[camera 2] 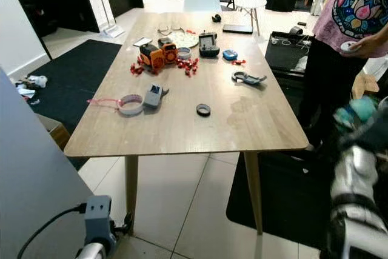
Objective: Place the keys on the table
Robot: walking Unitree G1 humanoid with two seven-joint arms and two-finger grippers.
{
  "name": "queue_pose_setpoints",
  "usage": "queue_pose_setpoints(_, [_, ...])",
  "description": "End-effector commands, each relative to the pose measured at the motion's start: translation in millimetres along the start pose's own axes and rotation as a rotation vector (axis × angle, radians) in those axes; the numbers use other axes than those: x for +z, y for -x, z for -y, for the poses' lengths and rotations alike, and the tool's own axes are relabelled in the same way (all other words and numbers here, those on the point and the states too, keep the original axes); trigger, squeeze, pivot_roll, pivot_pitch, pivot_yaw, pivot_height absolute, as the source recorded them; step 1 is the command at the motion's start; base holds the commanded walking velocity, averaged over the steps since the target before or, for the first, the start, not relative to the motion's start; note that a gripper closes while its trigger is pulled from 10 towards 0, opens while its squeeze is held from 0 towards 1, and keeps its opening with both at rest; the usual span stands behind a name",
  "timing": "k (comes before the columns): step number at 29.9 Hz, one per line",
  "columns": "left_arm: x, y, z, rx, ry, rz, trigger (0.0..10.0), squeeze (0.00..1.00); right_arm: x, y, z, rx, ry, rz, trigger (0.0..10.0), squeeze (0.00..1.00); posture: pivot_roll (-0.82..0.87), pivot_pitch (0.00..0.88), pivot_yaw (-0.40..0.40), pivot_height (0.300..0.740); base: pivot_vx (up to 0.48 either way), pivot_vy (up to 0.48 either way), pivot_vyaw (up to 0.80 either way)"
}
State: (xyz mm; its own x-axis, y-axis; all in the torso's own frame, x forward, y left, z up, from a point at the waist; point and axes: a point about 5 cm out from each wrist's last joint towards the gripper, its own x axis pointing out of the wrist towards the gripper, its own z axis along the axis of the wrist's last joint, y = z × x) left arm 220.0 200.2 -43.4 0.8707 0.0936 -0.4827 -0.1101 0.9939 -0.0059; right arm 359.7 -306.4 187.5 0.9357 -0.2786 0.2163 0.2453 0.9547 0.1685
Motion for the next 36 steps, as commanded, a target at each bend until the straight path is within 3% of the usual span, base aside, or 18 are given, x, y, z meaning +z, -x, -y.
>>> queue_pose_setpoints(1, [1, 0.8, -1.1, -0.022, 0.006, 0.014, 10.0, 0.00, -6, -4.4, -29.9, 0.169, 0.024, -0.068, 10.0, 0.00, 0.02, 0.043, 0.012, 0.740, 0.000, 0.000, 0.00])
queue_pose_setpoints(2, [1, 0.8, -1.1, -0.022, 0.006, 0.014, 10.0, 0.00, -6, -4.4, -29.9, 0.169, 0.024, -0.068, 10.0, 0.00, 0.02, 0.043, 0.012, 0.740, 0.000, 0.000, 0.00])
queue_pose_setpoints(4, [3, 0.9, 3.6, -0.070, 0.002, 0.030, 10.0, 0.00, -14, -4.7, -55.7, 0.302, 0.032, -0.121, 10.0, 0.00, 0.02, 0.046, 0.008, 0.740, 0.000, 0.000, 0.00])
queue_pose_setpoints(5, [3, 0.9, 3.6, -0.070, 0.002, 0.030, 10.0, 0.00, -14, -4.7, -55.7, 0.302, 0.032, -0.121, 10.0, 0.00, 0.02, 0.046, 0.008, 0.740, 0.000, 0.000, 0.00])
queue_pose_setpoints(7, [4, 0.8, 7.0, -0.102, -0.019, 0.036, 10.0, 0.00, -24, -1.1, -77.8, 0.408, 0.035, -0.166, 10.0, 0.00, 0.02, 0.046, 0.008, 0.740, 0.000, 0.000, 0.00])
queue_pose_setpoints(8, [4, 0.8, 7.0, -0.102, -0.019, 0.036, 10.0, 0.00, -24, -1.1, -77.8, 0.408, 0.035, -0.166, 10.0, 0.00, 0.02, 0.046, 0.008, 0.740, 0.000, 0.000, 0.00])
queue_pose_setpoints(10, [3, 1.1, 9.2, -0.117, -0.029, 0.038, 10.0, 0.00, -39, 6.8, -97.6, 0.496, 0.058, -0.230, 10.0, 0.00, 0.02, 0.047, 0.010, 0.740, 0.000, 0.000, 0.00])
queue_pose_setpoints(14, [4, 1.0, 10.9, -0.128, -0.032, 0.041, 10.0, 0.00, -53, 15.1, -111.1, 0.563, 0.084, -0.292, 10.0, 0.00, 0.03, 0.049, 0.010, 0.740, 0.000, 0.000, 0.00])
queue_pose_setpoints(19, [4, 0.9, 10.8, -0.131, -0.033, 0.045, 10.0, 0.00, -55, 16.1, -114.8, 0.560, 0.083, -0.304, 10.0, 0.00, 0.03, 0.051, 0.012, 0.740, 0.000, 0.000, 0.00])
queue_pose_setpoints(20, [4, 1.0, 10.6, -0.133, -0.032, 0.045, 10.0, 0.00, -54, 15.2, -115.5, 0.552, 0.068, -0.303, 10.0, 0.22, 0.03, 0.051, 0.017, 0.740, 0.000, 0.000, 0.00])
queue_pose_setpoints(22, [5, 0.9, 10.4, -0.135, -0.032, 0.045, 10.0, 0.00, -54, 14.5, -115.9, 0.549, 0.057, -0.302, 10.0, 0.22, 0.03, 0.051, 0.018, 0.740, 0.000, 0.000, 0.00])
queue_pose_setpoints(23, [5, 0.9, 10.5, -0.136, -0.033, 0.045, 10.0, 0.00, -52, 13.8, -116.7, 0.547, 0.052, -0.294, 10.0, 1.00, 0.03, 0.052, 0.018, 0.740, 0.000, 0.000, 0.00])
queue_pose_setpoints(28, [5, 0.5, 10.5, -0.136, -0.034, 0.043, 10.0, 0.00, -48, 11.7, -118.8, 0.538, 0.071, -0.264, 10.0, 1.00, 0.03, 0.053, 0.018, 0.740, 0.000, 0.000, 0.00])
queue_pose_setpoints(29, [5, 0.4, 10.4, -0.135, -0.034, 0.042, 10.0, 0.00, -47, 10.5, -117.1, 0.515, 0.080, -0.255, 10.0, 0.61, 0.03, 0.053, 0.018, 0.740, 0.000, 0.000, 0.00])
queue_pose_setpoints(30, [5, 0.2, 10.3, -0.134, -0.034, 0.041, 10.0, 0.00, -46, 9.2, -114.9, 0.493, 0.086, -0.240, 10.0, 0.00, 0.03, 0.053, 0.019, 0.740, 0.000, 0.000, 0.00])
queue_pose_setpoints(34, [4, 0.2, 9.9, -0.132, -0.035, 0.036, 10.0, 0.00, -43, 7.1, -109.1, 0.452, 0.071, -0.219, 10.0, 0.00, 0.03, 0.051, 0.021, 0.740, 0.000, 0.000, 0.00])
queue_pose_setpoints(35, [4, 0.3, 9.3, -0.131, -0.036, 0.031, 10.0, 0.00, -42, 6.5, -106.5, 0.440, 0.055, -0.211, 10.0, 0.72, 0.03, 0.050, 0.023, 0.740, 0.000, 0.000, 0.00])
queue_pose_setpoints(36, [4, 0.3, 9.3, -0.131, -0.036, 0.031, 10.0, 0.00, -42, 6.5, -106.5, 0.440, 0.055, -0.211, 10.0, 0.72, 0.03, 0.050, 0.023, 0.740, 0.000, 0.000, 0.00])
